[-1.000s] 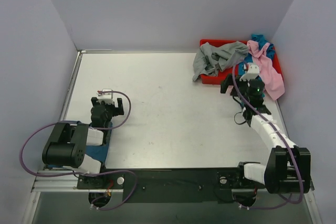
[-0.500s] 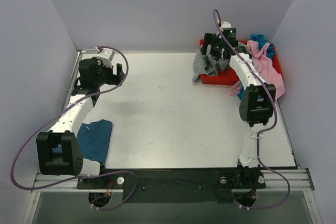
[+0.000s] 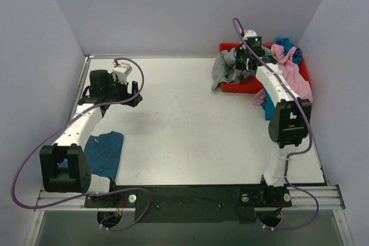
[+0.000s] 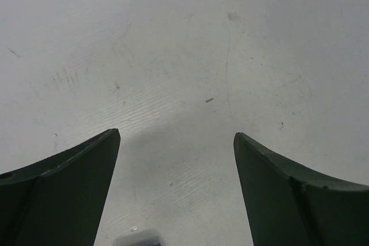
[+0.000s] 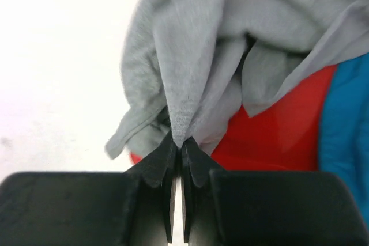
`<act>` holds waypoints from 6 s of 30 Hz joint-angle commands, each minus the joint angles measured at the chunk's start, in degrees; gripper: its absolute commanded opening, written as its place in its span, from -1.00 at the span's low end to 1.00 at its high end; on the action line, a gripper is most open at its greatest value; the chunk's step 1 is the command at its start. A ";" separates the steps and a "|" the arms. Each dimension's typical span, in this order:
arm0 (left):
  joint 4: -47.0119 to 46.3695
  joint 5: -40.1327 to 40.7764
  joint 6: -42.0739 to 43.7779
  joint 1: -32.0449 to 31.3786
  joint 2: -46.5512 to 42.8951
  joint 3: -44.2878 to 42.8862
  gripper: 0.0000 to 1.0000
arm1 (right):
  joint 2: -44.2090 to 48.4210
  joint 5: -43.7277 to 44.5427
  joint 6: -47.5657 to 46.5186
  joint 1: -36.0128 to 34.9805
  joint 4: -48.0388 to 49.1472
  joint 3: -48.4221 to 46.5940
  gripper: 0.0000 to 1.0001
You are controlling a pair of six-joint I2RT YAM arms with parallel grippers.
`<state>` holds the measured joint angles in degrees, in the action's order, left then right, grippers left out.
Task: Fold and stack the t-shirts
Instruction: Grab crumpled tshirt from bin with the right arm, then move the tshirt to the center of the board, then flatten out the tshirt
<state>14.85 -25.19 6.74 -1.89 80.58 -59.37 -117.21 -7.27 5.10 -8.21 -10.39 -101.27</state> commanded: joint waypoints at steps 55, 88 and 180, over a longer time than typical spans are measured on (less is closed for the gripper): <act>10.46 20.21 21.47 -34.58 15.75 0.67 0.20 | 20.44 -24.29 4.83 -6.12 11.36 21.73 -1.00; 33.73 19.75 17.17 -11.91 -11.67 -35.10 -1.00 | 60.86 -21.47 4.12 -4.10 6.00 13.73 -1.00; 3.78 24.66 26.48 -32.39 3.27 18.95 -0.04 | 60.69 5.79 15.56 -24.59 -17.91 45.03 -1.00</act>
<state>26.17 -3.22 34.37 -33.85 80.90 -40.66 -57.89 0.30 22.96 -35.20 -27.20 -53.36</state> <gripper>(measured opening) 0.622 0.009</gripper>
